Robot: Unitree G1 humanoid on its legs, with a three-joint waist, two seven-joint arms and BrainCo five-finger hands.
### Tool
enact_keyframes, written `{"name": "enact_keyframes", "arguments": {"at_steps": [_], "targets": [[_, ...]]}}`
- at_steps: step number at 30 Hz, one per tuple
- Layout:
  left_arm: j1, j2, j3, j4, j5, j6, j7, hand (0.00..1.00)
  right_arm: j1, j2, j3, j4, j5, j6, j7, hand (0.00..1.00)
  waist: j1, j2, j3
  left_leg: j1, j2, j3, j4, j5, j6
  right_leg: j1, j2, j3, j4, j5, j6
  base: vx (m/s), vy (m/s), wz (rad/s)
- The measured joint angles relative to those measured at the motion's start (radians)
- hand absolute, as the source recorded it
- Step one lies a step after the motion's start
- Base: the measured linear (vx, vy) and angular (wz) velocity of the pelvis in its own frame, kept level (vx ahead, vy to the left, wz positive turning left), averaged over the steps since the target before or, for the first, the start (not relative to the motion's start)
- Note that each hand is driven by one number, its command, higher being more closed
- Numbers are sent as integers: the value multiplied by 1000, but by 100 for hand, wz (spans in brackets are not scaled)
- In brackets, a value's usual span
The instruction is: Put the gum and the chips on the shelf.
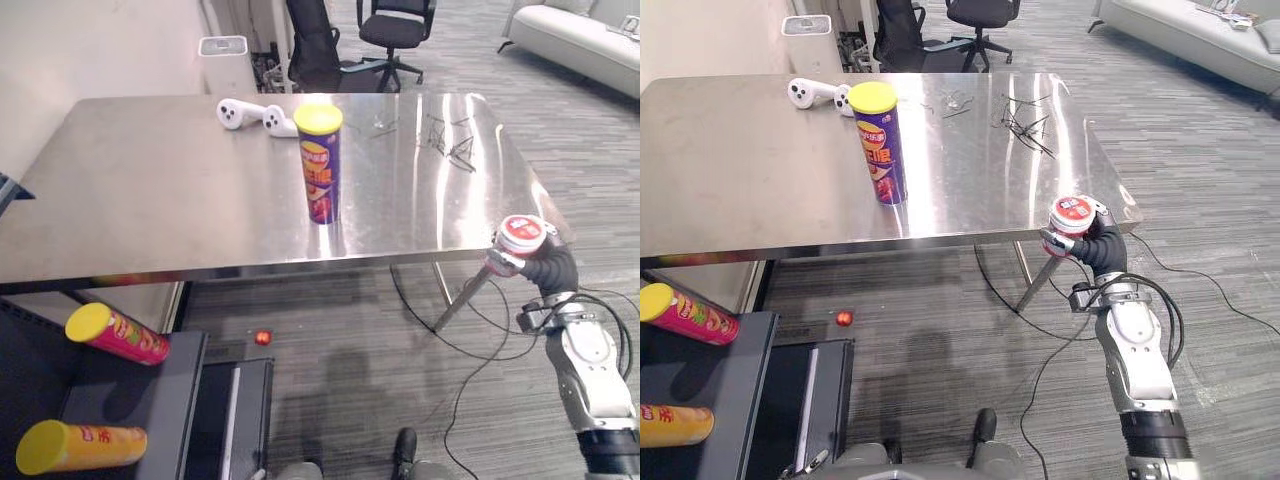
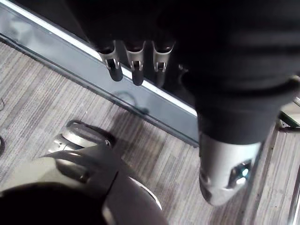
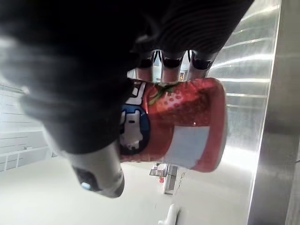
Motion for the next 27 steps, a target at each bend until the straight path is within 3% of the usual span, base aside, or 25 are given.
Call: {"name": "enact_keyframes", "arguments": {"at_steps": [5,8,9,10,11,12,13,14,15,16,17,19,21,24,25,27], "targets": [[-2,-12,12,-7,-45,-4,5,0,-139,33,117,24,4,-5,-17,100,20,10,17,-30,9,-88,42,7,-10,17,2,-88,57,-40,-14,-40,-62,55],[1,-30,39,-16,-67,-8,24,0,-240,35,133,89,24,-7,-33,100,69,32,46,-51,13,-135,28,21,-11,65,-4,-189,30,-50,-29,-120,-82,98],[7,-34,54,-16,-69,-6,28,0,-249,36,132,99,28,-6,-41,100,83,47,56,-51,52,-49,7,25,11,90,3,-243,12,-49,-30,-67,-136,147],[12,-35,67,-8,-77,-3,33,0,-247,32,125,102,29,-7,-47,100,78,46,59,-40,109,104,-24,66,81,130,-7,-328,-24,-41,-28,-41,-104,213],[11,-39,74,7,-76,-2,33,0,-251,28,110,120,25,-14,-52,100,63,45,59,-40,152,268,4,84,113,153,-40,-418,-34,-44,-35,9,-35,213],[11,-48,74,11,-75,-2,32,0,-251,25,94,129,20,-15,-56,100,60,54,62,-52,178,359,61,88,121,159,-55,-461,-18,-48,-35,24,62,212],[21,-70,72,19,-72,-1,24,0,-242,21,64,139,18,-15,-66,100,56,90,56,-58,209,502,146,162,164,160,-86,-537,54,-84,-14,7,80,217],[33,-78,62,12,-65,-3,15,0,-229,17,36,140,17,-15,-82,100,38,104,61,-81,200,563,145,202,160,160,-129,-592,119,-124,-16,-48,121,208],[41,-77,59,-2,-57,-6,12,0,-219,14,29,140,16,-15,-82,100,42,101,61,-83,180,566,109,230,155,166,-142,-615,126,-135,-18,-88,141,189],[47,-69,63,-2,-49,-7,7,0,-194,14,14,125,11,-15,-81,100,52,89,59,-71,112,532,-13,297,147,179,-169,-675,107,-140,-22,-90,131,149],[45,-66,70,4,-20,-4,0,0,-172,17,-4,105,-2,-18,-81,100,53,75,66,-71,109,560,-3,268,157,195,-181,-747,111,-137,-16,-38,76,134],[66,-70,70,33,14,0,-7,0,-116,16,-37,74,-2,-18,-86,100,49,77,65,-33,129,615,73,205,144,218,-207,-796,167,-142,-4,26,72,94],[75,-76,63,39,22,-1,-9,0,-89,3,-73,46,1,-18,-85,100,21,84,59,-37,92,603,24,210,131,220,-226,-817,204,-148,2,-24,151,86],[75,-72,61,61,37,-13,-9,0,-43,-2,-109,-21,1,-21,-84,100,0,87,32,-24,8,526,-195,235,94,180,-249,-859,251,-150,6,-81,167,53],[73,-64,49,69,55,-13,-9,0,-21,6,-113,-29,1,-20,-86,100,-2,72,27,-4,-32,518,-295,283,100,168,-271,-869,280,-158,0,-107,170,43],[72,-58,28,76,61,-17,-9,0,12,11,-115,-31,1,-18,-90,100,-1,61,25,9,-64,489,-352,300,105,169,-295,-876,307,-158,-1,-130,111,36]]}}
